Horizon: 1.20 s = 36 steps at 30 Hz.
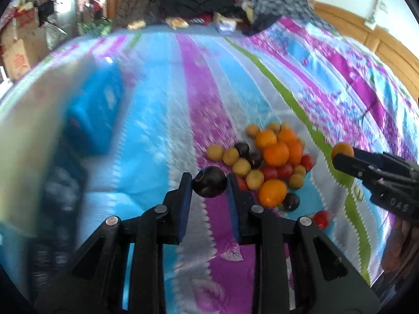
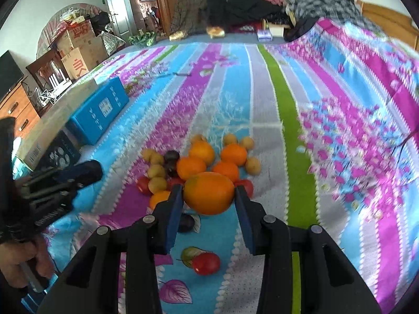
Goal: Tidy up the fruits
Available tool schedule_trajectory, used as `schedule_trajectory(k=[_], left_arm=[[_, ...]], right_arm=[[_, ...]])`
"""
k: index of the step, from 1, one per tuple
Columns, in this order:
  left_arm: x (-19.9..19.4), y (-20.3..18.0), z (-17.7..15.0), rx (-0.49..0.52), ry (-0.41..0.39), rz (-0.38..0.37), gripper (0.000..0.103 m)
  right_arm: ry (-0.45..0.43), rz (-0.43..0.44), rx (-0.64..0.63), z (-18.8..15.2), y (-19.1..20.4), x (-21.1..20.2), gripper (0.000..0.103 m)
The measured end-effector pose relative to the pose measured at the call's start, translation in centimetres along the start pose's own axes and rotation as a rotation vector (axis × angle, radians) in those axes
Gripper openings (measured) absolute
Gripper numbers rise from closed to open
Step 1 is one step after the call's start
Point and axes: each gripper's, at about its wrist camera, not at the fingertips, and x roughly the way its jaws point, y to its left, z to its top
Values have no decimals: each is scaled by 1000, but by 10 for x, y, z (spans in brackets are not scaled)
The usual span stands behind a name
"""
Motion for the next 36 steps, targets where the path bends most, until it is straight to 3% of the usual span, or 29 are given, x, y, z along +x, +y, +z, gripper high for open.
schedule_trajectory(k=[8,17,36], left_arm=[[-75,30,27,-96,-93,103,27],[-152,69,27,-168,-221,209,27],[-250,169,-10,-359,-291,396,27]], right_arm=[[-86,7,-50,40,42,-47,44],[-175,51,-130,74,114,-89,44],[-211,241,-285,83,301,-137,44]])
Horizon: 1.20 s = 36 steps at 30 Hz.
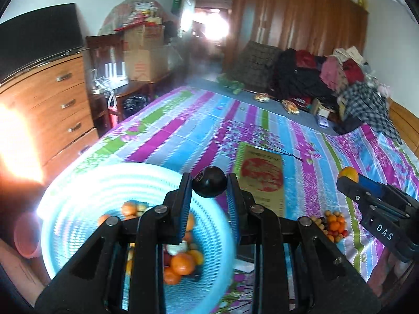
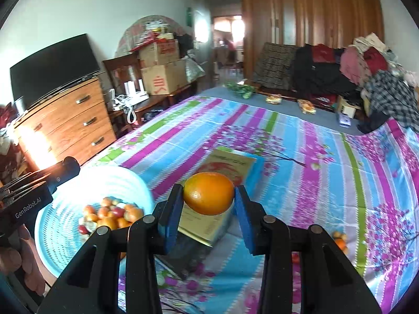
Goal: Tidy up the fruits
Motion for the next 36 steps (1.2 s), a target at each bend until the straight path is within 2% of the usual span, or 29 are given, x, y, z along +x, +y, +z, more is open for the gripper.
schedule_trajectory(k=[7,14,18,26,36], left_arm=[[-3,53,-5,-61,33,83,27],[3,96,-14,-126,79,134,27],[9,115,-23,-155,113,148,27],[28,136,-42,-185,211,152,27],[41,146,-57,-195,282,158,27]], right_arm=[[31,89,-39,14,55,20,44],[120,184,-72,15,102,52,44],[169,201,-100,11,123,69,44],[273,227,-145,-1,150,101,44],[375,246,-168,-21,161,130,44]])
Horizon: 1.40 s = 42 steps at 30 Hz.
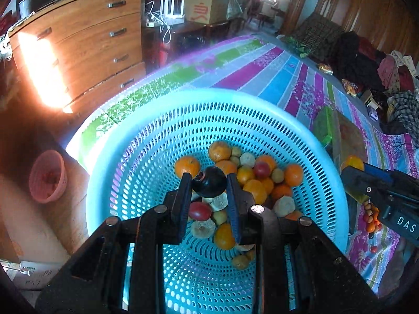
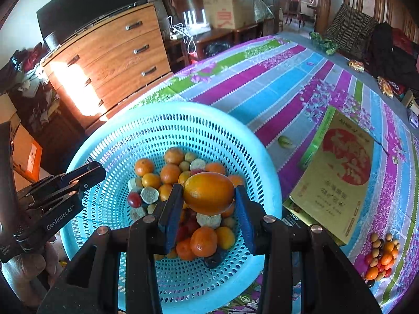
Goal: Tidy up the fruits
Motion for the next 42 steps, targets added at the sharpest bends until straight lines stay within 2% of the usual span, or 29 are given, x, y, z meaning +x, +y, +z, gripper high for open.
schedule_trajectory(k=[35,36,39,41,42], left_arm=[[18,6,-5,-13,59,-1,28],[18,6,-5,-13,59,1,28],[17,7,-5,-15,53,2,53],[17,9,-5,-17,47,6,54],[17,9,-5,-17,49,7,57]], right_arm=[[44,11,0,-4,0,18,45],[44,9,-1,-4,0,18,45],[47,9,-2,-5,-1,19,45],[42,8,-1,-5,0,18,58],[36,6,-2,-6,0,17,60]])
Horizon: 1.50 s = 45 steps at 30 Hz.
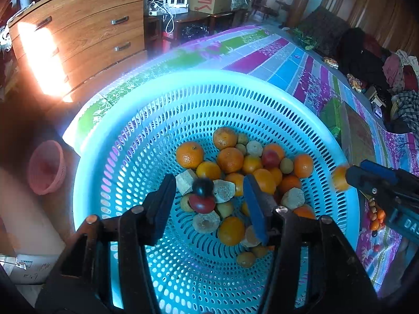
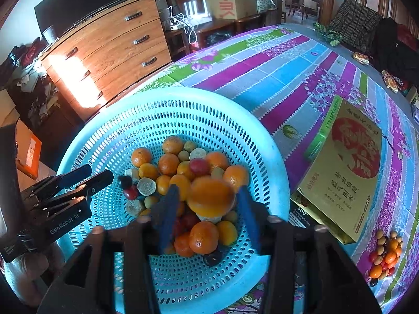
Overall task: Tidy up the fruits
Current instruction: 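Open both grippers to drop the plum and orange into the basket, then move both grippers back over the fruit pile on the sheet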
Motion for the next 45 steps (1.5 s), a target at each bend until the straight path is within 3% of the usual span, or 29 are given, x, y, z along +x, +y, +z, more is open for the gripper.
schedule_trajectory(k=[4,15,17,20,23,25,28,31,34,38,41,45], left_arm=[[0,3,-1,-12,-5,8,71],[-2,4,-1,-21,-12,9,73],[-4,3,0,-19,-15,9,73],[-8,1,-1,-17,-23,7,73],[-13,-3,-2,-19,-34,-6,80],[-21,-4,-2,-28,-64,-7,100],[-32,-9,-2,-19,-111,-21,103],[-36,-22,-2,21,-142,-41,103],[-43,-43,-6,75,-189,-108,103],[-58,-83,-13,158,-258,-279,103],[-61,-114,-20,212,-242,-406,103],[-62,-159,-34,343,-209,-441,103]], right_arm=[[-15,-1,-4,1,1,-5,62],[-26,-6,1,0,-1,-9,69],[-34,-8,2,-2,-2,-12,77],[-58,-10,5,-5,-3,-20,79],[-132,-11,3,-11,-4,-40,79],[-214,-31,-19,-24,-4,-61,81],[-303,-94,-54,-52,-6,-85,88],[-346,-165,-79,-90,-14,-102,88],[-340,-207,-57,-130,-30,-114,88],[-306,-242,7,-173,-56,-122,89],[-264,-267,62,-199,-77,-125,89],[-232,-291,138,-230,-105,-133,89]])
